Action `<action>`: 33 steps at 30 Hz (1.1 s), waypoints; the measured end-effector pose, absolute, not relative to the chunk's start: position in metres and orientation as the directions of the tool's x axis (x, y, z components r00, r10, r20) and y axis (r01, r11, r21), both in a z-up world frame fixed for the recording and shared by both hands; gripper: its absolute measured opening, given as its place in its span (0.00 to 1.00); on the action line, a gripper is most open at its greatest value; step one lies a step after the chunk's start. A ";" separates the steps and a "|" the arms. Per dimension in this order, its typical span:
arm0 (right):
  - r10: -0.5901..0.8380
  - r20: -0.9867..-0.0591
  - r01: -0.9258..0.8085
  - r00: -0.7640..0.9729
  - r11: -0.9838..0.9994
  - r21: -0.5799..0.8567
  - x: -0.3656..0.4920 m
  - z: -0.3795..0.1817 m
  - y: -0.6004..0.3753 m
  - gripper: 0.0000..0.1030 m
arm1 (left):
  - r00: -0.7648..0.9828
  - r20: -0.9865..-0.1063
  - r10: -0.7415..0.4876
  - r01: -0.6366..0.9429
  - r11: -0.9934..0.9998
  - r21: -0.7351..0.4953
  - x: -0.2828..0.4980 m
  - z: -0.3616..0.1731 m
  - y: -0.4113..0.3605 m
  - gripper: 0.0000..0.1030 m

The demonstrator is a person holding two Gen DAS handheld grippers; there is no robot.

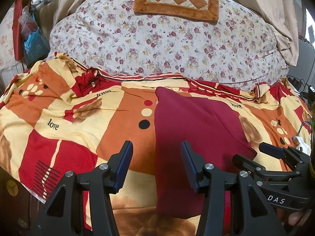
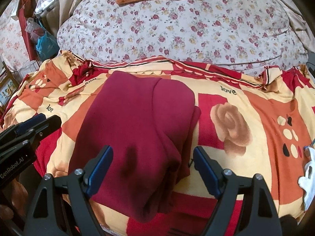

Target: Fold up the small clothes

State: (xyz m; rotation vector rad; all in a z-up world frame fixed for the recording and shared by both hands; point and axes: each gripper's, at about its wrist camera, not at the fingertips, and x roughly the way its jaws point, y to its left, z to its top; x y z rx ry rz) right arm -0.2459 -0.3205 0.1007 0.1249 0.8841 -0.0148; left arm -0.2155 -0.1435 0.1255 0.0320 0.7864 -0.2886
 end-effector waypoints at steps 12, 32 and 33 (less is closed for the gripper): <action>0.041 -0.776 0.065 0.629 0.992 0.105 -0.243 0.099 -0.320 0.84 | 0.665 -0.706 -0.244 0.270 0.960 -0.077 -0.211 0.120 -0.142 0.28; 0.047 -0.783 0.080 0.621 0.989 0.123 -0.225 0.098 -0.327 0.84 | 0.679 -0.684 -0.268 0.276 0.956 -0.101 -0.183 0.120 -0.139 0.28; 0.043 -0.781 0.087 0.623 0.988 0.124 -0.224 0.098 -0.330 0.84 | 0.682 -0.682 -0.264 0.272 0.957 -0.099 -0.181 0.120 -0.137 0.28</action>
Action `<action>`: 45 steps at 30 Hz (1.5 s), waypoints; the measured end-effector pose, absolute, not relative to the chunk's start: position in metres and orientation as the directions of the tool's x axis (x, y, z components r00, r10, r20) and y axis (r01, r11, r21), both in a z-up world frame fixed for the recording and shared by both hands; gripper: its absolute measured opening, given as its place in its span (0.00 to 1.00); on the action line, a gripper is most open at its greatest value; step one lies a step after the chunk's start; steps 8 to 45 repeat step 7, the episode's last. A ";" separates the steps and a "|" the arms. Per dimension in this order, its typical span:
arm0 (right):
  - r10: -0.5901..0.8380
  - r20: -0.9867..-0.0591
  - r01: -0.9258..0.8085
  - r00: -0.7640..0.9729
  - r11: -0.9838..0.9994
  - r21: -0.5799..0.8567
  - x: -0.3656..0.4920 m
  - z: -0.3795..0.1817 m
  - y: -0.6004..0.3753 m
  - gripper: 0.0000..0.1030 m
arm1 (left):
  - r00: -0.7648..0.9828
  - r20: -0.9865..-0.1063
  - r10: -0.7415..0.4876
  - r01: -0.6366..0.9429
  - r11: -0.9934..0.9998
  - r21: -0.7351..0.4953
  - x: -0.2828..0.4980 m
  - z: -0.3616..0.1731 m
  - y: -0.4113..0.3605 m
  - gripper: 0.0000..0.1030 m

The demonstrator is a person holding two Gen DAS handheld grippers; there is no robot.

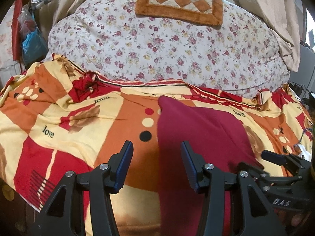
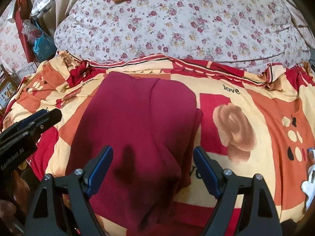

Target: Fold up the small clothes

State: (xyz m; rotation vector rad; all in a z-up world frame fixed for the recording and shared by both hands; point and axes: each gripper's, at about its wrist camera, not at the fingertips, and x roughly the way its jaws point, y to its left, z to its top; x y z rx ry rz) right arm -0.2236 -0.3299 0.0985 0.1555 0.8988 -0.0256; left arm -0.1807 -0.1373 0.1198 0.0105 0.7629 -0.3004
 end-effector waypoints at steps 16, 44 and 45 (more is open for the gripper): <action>0.018 -0.782 0.147 0.623 0.979 0.140 -0.216 0.098 -0.357 0.84 | 0.684 -0.696 -0.220 0.210 0.972 -0.101 -0.162 0.113 -0.117 0.28; 0.018 -0.782 0.147 0.623 0.979 0.140 -0.216 0.098 -0.357 0.84 | 0.684 -0.696 -0.220 0.210 0.972 -0.101 -0.162 0.113 -0.117 0.28; 0.018 -0.782 0.147 0.623 0.979 0.140 -0.216 0.098 -0.357 0.84 | 0.684 -0.696 -0.220 0.210 0.972 -0.101 -0.162 0.113 -0.117 0.28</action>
